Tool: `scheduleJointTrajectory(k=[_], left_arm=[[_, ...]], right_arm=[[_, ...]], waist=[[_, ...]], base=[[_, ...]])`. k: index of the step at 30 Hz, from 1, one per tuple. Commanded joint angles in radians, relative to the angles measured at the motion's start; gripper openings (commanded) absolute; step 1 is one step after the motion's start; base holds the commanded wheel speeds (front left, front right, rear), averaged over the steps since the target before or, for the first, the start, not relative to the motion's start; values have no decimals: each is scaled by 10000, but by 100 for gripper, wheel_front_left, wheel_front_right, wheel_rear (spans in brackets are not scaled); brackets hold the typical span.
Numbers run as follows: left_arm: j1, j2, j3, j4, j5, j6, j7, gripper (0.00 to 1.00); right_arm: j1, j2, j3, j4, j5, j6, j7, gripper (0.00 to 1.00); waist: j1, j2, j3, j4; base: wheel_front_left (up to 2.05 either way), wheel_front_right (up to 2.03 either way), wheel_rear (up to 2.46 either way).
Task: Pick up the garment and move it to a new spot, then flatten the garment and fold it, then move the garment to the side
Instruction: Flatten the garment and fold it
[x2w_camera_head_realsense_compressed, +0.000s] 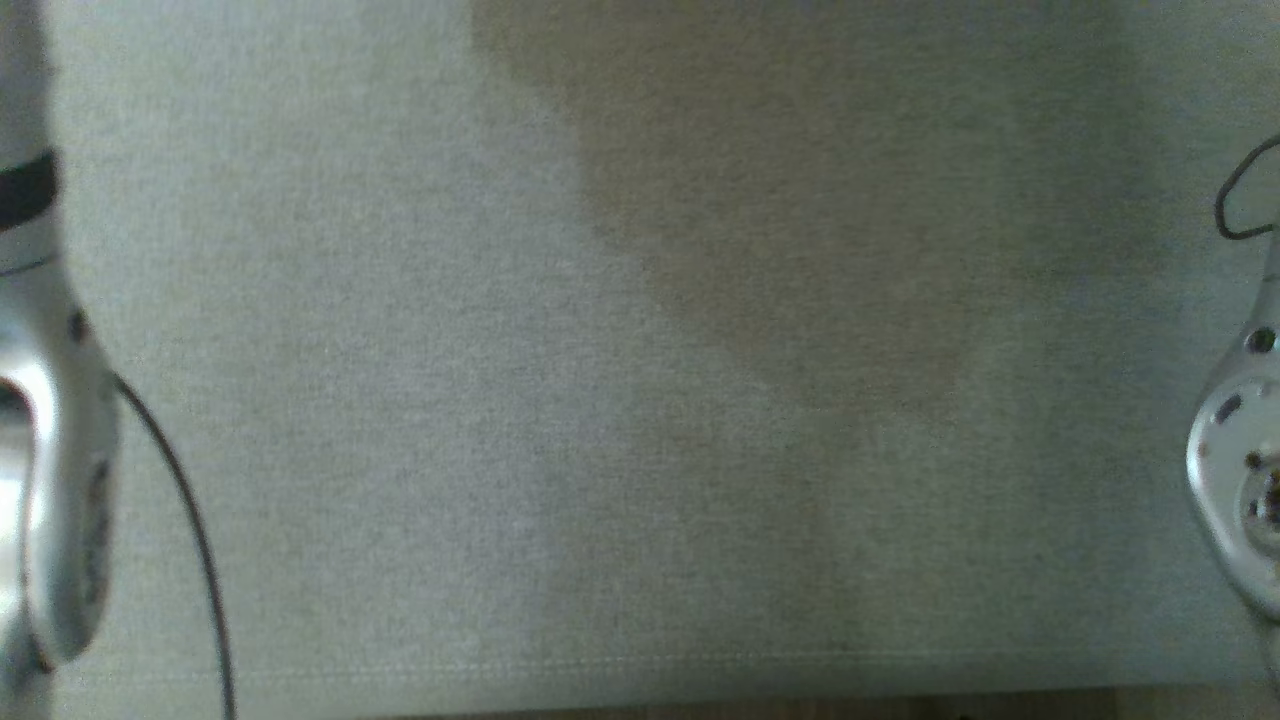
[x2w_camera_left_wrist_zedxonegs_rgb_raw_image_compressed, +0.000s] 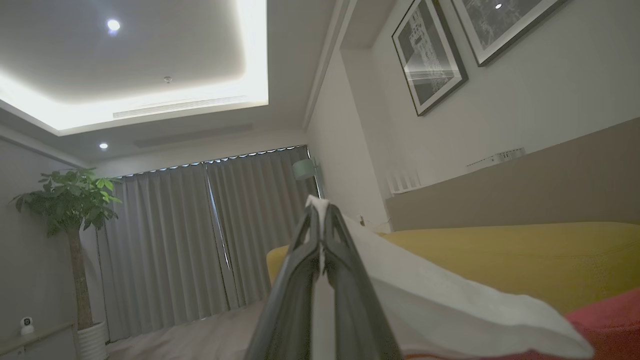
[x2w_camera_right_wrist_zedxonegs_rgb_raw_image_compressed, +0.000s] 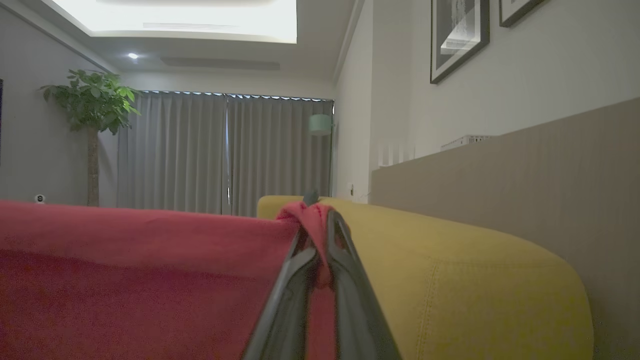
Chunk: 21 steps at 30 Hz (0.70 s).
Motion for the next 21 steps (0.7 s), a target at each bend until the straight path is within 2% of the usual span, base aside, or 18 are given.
scheduleJointTrajectory(k=[1, 5, 8, 15, 21], left_arm=[[-469, 120, 78, 120, -95, 78, -197, 0], [72, -437, 29, 737, -497, -55, -481, 0], [959, -648, 73, 656, -799, -189, -531, 0], [3288, -782, 667, -827, -1367, -388, -539, 0], [5607, -771, 1475, -2550, -1934, -535, -540, 0]], right_arm=[[-637, 240, -205, 265, -420, 65, -137, 0], [-709, 256, -419, 1879, -794, 65, -355, 0], [-361, 258, -520, 2841, -1053, 65, -449, 0], [139, 260, -751, 4210, -1294, 65, -506, 0], [725, 261, -353, 4678, -641, 65, -576, 0]], waist=[[-1, 0, 526, 314], [-1, 0, 1159, 584], [-1, 0, 1436, 673], [-1, 0, 1590, 661], [-1, 0, 1214, 477]], base=[[0, 0, 0], [0, 0, 0], [0, 0, 0], [0, 0, 0], [0, 0, 0]])
